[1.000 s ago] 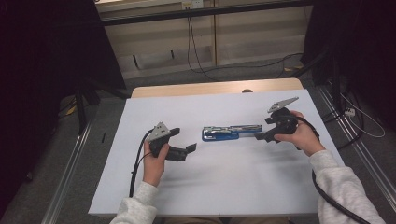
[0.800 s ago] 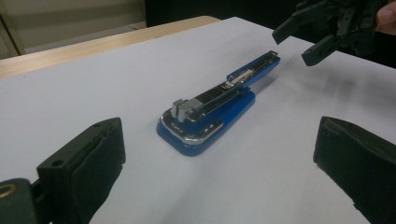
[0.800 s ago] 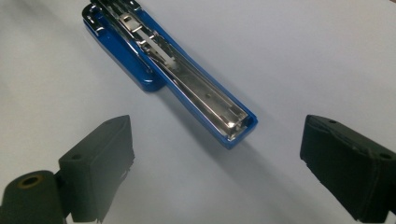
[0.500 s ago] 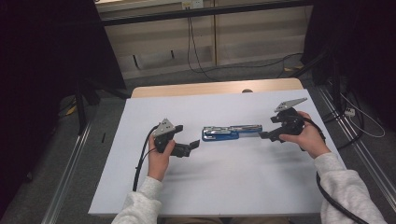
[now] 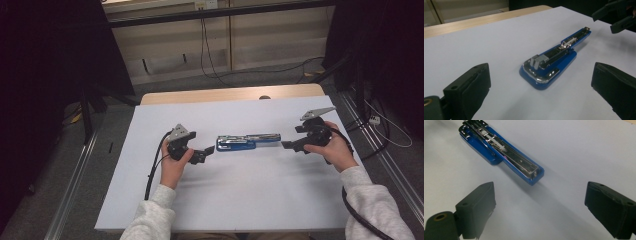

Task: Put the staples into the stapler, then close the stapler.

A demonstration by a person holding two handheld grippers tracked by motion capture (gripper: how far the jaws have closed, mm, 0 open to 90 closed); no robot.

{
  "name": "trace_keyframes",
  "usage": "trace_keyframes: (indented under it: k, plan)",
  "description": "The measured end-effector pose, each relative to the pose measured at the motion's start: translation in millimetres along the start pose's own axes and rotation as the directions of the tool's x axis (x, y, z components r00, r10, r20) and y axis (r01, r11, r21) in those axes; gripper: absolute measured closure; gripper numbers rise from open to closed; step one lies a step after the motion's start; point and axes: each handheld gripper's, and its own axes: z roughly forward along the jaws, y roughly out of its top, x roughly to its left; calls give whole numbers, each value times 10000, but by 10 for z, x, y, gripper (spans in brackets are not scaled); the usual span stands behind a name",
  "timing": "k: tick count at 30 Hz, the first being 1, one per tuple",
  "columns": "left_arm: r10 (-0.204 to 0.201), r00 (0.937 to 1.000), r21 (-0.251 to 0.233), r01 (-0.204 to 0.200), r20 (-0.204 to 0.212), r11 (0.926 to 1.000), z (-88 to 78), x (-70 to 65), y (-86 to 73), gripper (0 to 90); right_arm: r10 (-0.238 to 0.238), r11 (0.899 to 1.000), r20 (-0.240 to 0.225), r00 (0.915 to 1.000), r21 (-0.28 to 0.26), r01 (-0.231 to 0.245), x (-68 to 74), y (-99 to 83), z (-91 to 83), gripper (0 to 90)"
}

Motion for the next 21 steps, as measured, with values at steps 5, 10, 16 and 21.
trace_keyframes:
  k: [5,10,16,21]
  plan:
    - [-127,9997,175,130,-202,9998,43,12,0,24,156,9996,229,9996,-244,-150,-34,14,-23,89]
    - [-248,9986,407,266,-461,9988,71,-2,-12,23,277,9989,338,9990,-386,-264,-45,5,-24,106]
    - [-126,9954,864,208,-950,9960,141,19,-14,187,344,9989,605,9976,-348,-324,-58,7,-1,242]
    - [-350,9866,1369,572,-1595,9889,192,68,-48,534,83,9991,1210,9926,403,-133,-76,-49,40,621]
